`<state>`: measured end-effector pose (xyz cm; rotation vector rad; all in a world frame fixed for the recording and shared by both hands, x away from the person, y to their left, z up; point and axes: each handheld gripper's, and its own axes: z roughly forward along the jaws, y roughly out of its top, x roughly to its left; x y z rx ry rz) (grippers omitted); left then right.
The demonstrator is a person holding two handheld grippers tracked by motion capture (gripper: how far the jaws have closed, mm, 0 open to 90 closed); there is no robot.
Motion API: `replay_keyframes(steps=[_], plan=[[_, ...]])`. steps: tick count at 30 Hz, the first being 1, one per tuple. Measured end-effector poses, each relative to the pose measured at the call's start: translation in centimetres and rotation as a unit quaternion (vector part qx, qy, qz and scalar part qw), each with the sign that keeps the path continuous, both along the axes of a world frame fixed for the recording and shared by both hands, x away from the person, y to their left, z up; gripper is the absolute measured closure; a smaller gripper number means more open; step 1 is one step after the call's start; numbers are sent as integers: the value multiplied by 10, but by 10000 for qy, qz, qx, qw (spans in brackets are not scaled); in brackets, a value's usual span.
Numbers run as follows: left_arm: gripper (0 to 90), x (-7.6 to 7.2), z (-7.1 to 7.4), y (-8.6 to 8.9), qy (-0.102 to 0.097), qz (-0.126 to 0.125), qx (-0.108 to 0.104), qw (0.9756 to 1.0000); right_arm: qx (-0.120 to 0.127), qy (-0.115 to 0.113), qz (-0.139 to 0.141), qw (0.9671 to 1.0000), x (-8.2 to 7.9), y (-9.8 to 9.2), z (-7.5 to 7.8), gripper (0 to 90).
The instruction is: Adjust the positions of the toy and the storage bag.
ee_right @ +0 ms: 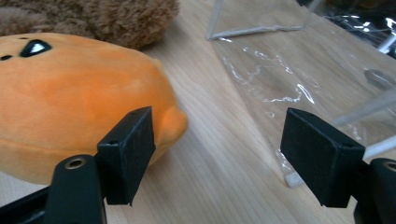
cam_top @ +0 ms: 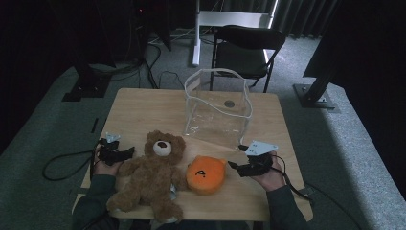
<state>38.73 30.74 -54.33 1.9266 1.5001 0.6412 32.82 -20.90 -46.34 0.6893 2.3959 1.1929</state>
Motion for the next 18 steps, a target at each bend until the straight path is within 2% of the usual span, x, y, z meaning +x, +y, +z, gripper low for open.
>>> replay_keyframes(steps=[7, 18], plan=[[206, 0, 0, 0, 0, 1, 0, 10000, 20, 51, 165, 9998, -2, 7, 1, 251], [206, 0, 0, 0, 2, -1, 1, 10000, 110, 99, 680, 9976, -13, 27, 8, 234]])
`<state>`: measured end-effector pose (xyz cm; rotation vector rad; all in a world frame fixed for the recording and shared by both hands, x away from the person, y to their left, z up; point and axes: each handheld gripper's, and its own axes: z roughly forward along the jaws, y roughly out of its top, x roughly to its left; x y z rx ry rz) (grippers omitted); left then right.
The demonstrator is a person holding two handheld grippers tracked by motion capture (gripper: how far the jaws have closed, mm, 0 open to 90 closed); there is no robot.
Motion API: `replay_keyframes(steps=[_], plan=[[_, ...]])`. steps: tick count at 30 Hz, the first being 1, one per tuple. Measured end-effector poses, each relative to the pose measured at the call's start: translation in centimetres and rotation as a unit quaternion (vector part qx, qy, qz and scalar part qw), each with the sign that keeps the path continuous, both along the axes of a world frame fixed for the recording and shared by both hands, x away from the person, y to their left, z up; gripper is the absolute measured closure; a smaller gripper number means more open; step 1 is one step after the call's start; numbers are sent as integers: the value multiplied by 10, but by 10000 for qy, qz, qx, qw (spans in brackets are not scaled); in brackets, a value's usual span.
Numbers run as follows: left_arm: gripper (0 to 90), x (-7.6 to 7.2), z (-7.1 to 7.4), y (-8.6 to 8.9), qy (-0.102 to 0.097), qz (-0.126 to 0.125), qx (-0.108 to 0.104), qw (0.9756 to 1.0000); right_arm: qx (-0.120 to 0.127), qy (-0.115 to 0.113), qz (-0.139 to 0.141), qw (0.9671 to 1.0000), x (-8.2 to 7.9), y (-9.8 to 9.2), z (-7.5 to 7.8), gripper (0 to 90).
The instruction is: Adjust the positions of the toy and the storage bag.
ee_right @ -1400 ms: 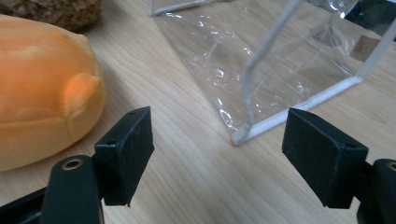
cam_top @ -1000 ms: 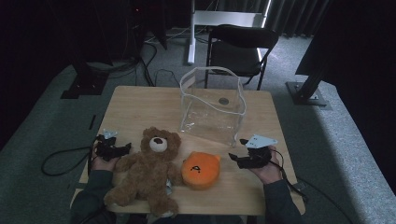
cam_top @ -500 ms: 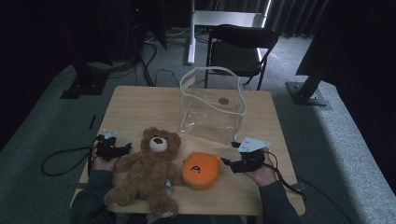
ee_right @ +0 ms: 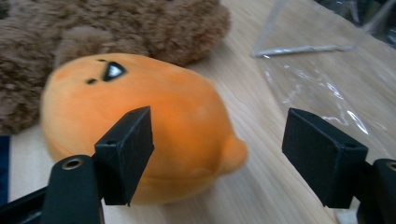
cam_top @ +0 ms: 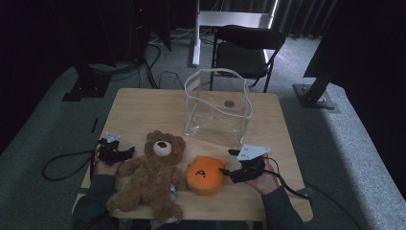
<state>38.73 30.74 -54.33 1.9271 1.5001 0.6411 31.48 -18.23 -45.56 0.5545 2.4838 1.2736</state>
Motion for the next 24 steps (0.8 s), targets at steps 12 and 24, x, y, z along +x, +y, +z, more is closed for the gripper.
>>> replay_keyframes(steps=[12, 24], plan=[[206, 0, 0, 0, -1, 0, 0, 10000, 86, 163, 534, 9984, -13, 29, 2, 137], [206, 0, 0, 0, 0, 0, 0, 10000, -14, 653, 1088, 9919, -14, 45, -10, 148]])
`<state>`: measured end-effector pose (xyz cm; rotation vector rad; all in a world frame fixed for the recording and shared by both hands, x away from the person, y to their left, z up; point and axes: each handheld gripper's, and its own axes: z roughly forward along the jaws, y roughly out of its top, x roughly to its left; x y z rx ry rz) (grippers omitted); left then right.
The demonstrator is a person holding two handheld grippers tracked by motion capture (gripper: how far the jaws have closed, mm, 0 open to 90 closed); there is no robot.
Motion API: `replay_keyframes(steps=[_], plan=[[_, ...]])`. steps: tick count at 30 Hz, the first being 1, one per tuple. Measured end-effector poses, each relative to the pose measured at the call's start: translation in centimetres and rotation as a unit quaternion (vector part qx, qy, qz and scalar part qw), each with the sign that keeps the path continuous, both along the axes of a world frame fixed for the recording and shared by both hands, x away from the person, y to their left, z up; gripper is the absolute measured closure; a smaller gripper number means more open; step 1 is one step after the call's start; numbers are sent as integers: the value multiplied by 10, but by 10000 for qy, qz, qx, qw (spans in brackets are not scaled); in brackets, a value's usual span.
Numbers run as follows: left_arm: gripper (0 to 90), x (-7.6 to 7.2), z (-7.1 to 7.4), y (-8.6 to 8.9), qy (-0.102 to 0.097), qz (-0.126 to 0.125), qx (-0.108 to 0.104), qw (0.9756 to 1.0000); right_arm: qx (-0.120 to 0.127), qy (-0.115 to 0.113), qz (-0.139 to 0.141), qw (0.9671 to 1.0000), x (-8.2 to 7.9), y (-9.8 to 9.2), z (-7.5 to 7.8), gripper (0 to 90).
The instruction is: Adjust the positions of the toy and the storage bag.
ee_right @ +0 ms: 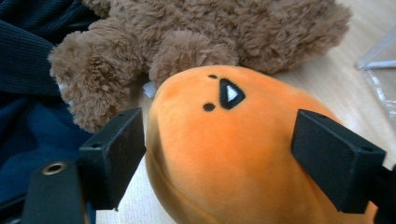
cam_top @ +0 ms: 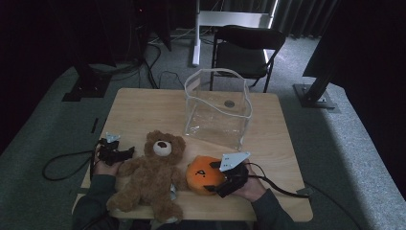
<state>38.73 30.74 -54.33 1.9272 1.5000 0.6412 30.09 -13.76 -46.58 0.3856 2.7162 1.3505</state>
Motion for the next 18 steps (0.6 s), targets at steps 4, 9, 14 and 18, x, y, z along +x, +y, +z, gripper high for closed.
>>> replay_keyframes(steps=[4, 9, 14, 18], plan=[[206, 0, 0, 0, 1, -1, 1, 10000, -271, -108, -168, 9994, 2, 4, -7, 111], [206, 0, 0, 0, -1, 0, -1, 10000, -356, -175, -444, 9982, 7, 2, -11, 104], [206, 0, 0, 0, -2, 1, -1, 10000, -249, -76, -570, 9980, 15, -6, -17, 105], [206, 0, 0, 0, -1, -1, 0, 10000, -239, 125, -494, 9984, 18, -10, -18, 236]])
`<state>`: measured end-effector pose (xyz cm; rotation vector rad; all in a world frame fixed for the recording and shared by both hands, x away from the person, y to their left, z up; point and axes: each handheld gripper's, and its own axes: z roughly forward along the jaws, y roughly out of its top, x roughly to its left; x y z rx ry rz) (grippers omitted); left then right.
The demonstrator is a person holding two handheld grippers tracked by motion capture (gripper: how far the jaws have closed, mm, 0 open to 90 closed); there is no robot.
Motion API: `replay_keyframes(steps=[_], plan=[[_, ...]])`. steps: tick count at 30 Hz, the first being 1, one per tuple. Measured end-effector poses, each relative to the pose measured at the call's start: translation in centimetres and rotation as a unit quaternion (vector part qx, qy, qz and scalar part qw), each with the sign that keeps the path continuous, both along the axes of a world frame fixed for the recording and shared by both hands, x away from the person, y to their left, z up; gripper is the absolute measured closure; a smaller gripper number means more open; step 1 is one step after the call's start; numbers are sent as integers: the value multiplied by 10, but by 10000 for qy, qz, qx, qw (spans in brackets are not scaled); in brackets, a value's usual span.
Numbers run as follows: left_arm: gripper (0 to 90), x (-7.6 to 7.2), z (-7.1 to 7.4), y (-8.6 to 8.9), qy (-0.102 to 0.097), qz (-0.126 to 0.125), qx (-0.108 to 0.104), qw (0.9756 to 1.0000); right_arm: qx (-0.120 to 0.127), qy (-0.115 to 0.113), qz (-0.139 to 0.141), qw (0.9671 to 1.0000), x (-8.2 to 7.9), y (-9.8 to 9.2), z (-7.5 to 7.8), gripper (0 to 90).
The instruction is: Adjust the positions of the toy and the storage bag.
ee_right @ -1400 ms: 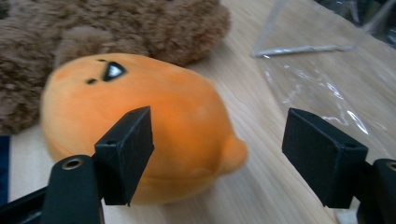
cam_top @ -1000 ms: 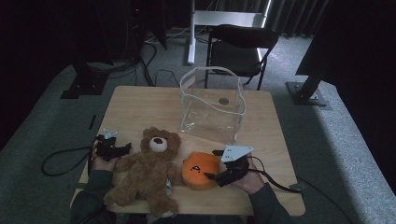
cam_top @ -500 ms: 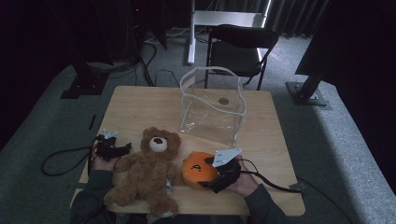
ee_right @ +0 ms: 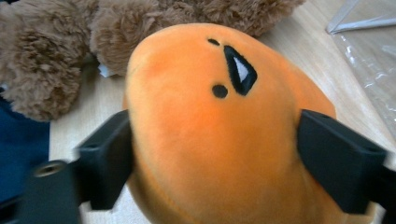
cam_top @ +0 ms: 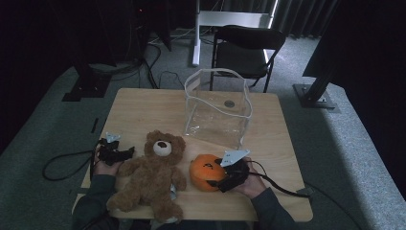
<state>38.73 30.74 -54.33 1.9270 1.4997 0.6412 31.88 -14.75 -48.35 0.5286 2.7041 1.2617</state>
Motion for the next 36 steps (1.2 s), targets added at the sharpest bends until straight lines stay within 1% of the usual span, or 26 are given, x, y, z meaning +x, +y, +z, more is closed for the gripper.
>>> replay_keyframes(steps=[3, 4, 7, 8, 9, 12, 17, 18, 22, 24, 29, 32, 33, 34, 35, 36], plan=[[206, 0, 0, 0, 0, 0, 0, 10000, 64, 173, -38, 9998, 2, -3, 2, 366], [206, 0, 0, 0, 0, 1, -1, 10000, 88, 189, -70, 9998, 2, -4, 3, 398], [206, 0, 0, 0, 0, 0, -1, 10000, 155, 101, -122, 9998, 0, -5, 5, 481], [206, 0, 0, 0, 0, 0, 0, 10000, 172, 59, -117, 9998, 0, -6, 6, 499], [206, 0, 0, 0, 1, 0, 0, 10000, 169, 70, -136, 9997, 0, -6, 7, 510], [206, 0, 0, 0, 0, 1, -1, 10000, 188, 88, -160, 9997, 0, -8, 9, 526], [206, 0, 0, 0, 0, 1, 0, 10000, 220, 14, -220, 9995, 0, -12, 12, 532], [206, 0, 0, 0, 0, 1, -1, 10000, 212, -49, -259, 9994, 0, -14, 13, 532], [206, 0, 0, 0, 0, 1, -1, 10000, 207, -54, -390, 9990, 2, -22, 16, 532], [206, 0, 0, 0, 2, 0, -1, 10000, 206, -101, -480, 9986, 4, -27, 18, 532], [206, 0, 0, 0, 1, 1, -1, 10000, 279, -218, -747, 9966, 6, -46, 26, 532], [206, 0, 0, 0, 1, 0, 0, 10000, 362, -279, -916, 9947, 6, -57, 32, 532], [206, 0, 0, 0, 2, 1, 0, 10000, 384, -304, -957, 9942, 6, -62, 34, 532], [206, 0, 0, 0, 2, 1, 0, 10000, 384, -304, -957, 9942, 6, -62, 34, 532], [206, 0, 0, 0, 0, 1, 0, 10000, 455, -351, -1079, 9925, 5, -71, 39, 531], [206, 0, 0, 0, 0, 0, -1, 10000, 473, -367, -1111, 9920, 5, -74, 41, 531]])
